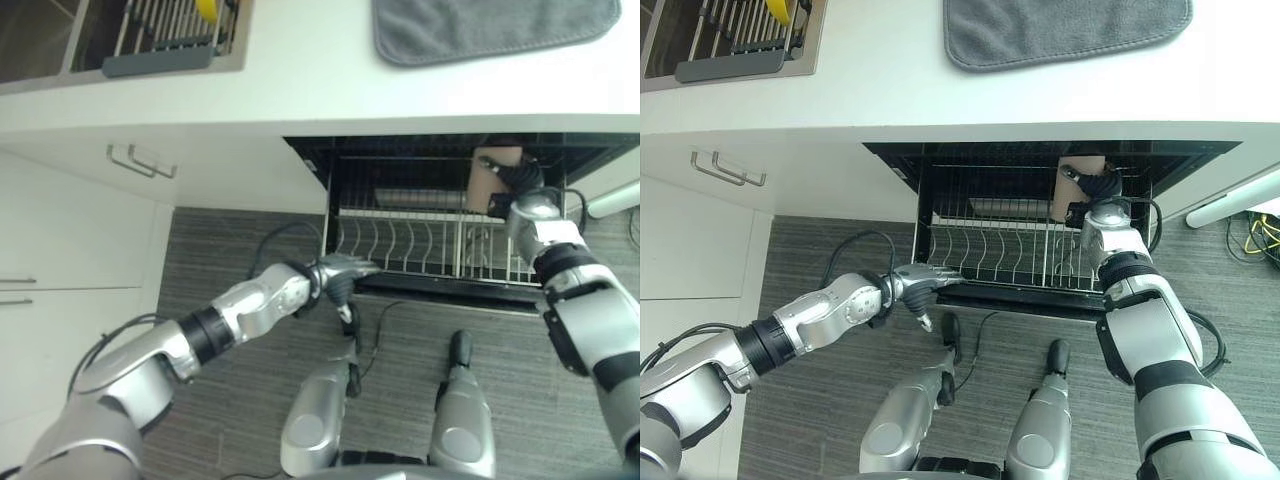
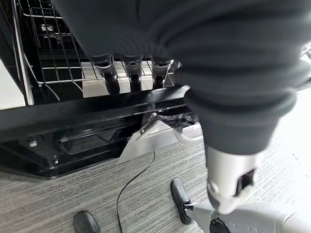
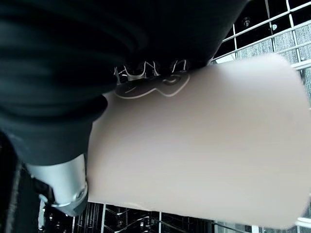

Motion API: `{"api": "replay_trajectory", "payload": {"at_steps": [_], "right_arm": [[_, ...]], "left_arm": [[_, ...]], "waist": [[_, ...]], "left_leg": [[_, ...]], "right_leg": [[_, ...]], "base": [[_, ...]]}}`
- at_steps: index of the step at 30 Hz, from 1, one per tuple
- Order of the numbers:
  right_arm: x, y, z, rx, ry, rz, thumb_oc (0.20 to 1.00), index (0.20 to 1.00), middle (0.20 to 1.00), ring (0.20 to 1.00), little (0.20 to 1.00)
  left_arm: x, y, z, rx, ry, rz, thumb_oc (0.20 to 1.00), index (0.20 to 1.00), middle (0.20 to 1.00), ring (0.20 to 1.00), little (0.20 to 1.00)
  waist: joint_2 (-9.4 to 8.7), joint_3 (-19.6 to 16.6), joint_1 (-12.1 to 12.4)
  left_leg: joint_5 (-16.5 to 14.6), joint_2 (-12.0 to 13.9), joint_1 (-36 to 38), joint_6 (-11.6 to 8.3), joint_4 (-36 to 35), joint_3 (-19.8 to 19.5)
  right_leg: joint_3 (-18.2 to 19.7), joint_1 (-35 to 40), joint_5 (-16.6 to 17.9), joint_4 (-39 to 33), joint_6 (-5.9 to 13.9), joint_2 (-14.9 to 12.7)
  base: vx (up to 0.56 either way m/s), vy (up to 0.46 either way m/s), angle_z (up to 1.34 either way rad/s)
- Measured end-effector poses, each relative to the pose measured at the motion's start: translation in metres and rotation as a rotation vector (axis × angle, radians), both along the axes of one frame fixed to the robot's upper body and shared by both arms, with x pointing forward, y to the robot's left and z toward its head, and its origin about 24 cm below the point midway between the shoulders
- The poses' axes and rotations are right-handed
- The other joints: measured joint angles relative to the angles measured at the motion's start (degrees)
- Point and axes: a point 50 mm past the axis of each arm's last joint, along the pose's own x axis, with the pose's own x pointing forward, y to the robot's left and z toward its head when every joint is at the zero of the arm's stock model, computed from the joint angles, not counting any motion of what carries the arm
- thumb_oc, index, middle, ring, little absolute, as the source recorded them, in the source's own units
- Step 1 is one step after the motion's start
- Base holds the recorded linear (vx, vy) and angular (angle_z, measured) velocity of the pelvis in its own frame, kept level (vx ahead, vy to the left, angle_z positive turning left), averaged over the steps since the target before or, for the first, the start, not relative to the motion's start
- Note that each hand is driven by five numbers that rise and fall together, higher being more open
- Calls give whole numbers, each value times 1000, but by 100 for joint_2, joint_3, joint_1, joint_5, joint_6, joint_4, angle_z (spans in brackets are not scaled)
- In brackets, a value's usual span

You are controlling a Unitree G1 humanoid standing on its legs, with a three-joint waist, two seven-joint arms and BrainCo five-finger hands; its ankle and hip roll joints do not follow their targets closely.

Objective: Place the dishes in the dishwasher.

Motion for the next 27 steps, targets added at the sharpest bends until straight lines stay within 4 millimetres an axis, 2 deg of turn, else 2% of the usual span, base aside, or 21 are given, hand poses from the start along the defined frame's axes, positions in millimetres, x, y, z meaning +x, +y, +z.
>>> {"api": "replay_trajectory", "payload": {"at_steps": [2,3,4,5,19,22,23,25,27], "right_arm": [[-1,-3,-5,-7,22,-14,200,200,200,200,200],[-2,-4,-5,-10,26,-17,313,313,313,313,313],[-2,-4,-6,-25,30,-15,818,818,818,818,818],[-2,-3,-6,-32,34,-13,1000,1000,1000,1000,1000],[-7,-11,-11,15,21,-206,1000,1000,1000,1000,1000],[-7,-10,-9,82,-24,-240,1000,1000,1000,1000,1000],[-3,9,2,226,-191,-270,1000,1000,1000,1000,1000],[-2,23,11,294,-291,-256,1000,1000,1000,1000,1000],[-13,46,11,572,-430,-182,1000,1000,1000,1000,1000]], "left_arm": [[0,-1,0,-2,-2,-3,1000,1000,1000,1000,1000],[0,-1,1,-1,-5,-4,1000,1000,1000,1000,1000],[0,-1,1,3,-12,-7,1000,1000,1000,1000,1000],[0,-1,2,7,-21,-9,1000,1000,1000,1000,1000],[0,-2,5,21,-58,-18,1000,1000,1000,1000,1000],[-1,-1,4,21,-60,-16,1000,1000,1000,1000,1000],[-7,2,-5,3,-59,18,1000,1000,1000,1000,1000],[-10,3,-10,-17,-54,43,1000,1000,1000,1000,1000],[-14,6,-19,-90,-67,107,1000,1000,1000,1000,1000]], "waist": [[0,0,3],[0,0,4],[0,0,4],[0,0,7],[0,0,16],[0,0,19],[-1,-1,-50],[-2,-1,-90],[-2,-1,-138]], "left_leg": [[0,-11,0,0,1,0],[0,-16,0,1,2,2],[1,-19,0,1,4,2],[4,-18,0,6,7,-1],[24,-18,0,33,15,1],[26,-9,12,35,21,-3],[27,-5,51,36,21,3],[26,-18,64,36,21,13],[22,-22,90,42,13,68]], "right_leg": [[0,-15,-3,29,3,-15],[0,-19,-3,33,3,-21],[0,-20,-3,35,4,-24],[-1,-19,-3,40,4,-24],[10,-63,-6,128,6,-32],[1,-42,-6,131,6,-26],[4,1,-4,120,4,-18],[17,7,-4,127,4,-12],[98,-15,-4,125,4,-23]], "base": [[0,0,0],[0,0,0],[0,0,0],[0,0,0],[0,0,0],[23,-16,1],[45,67,-1],[41,86,-3],[32,24,-14]]}}
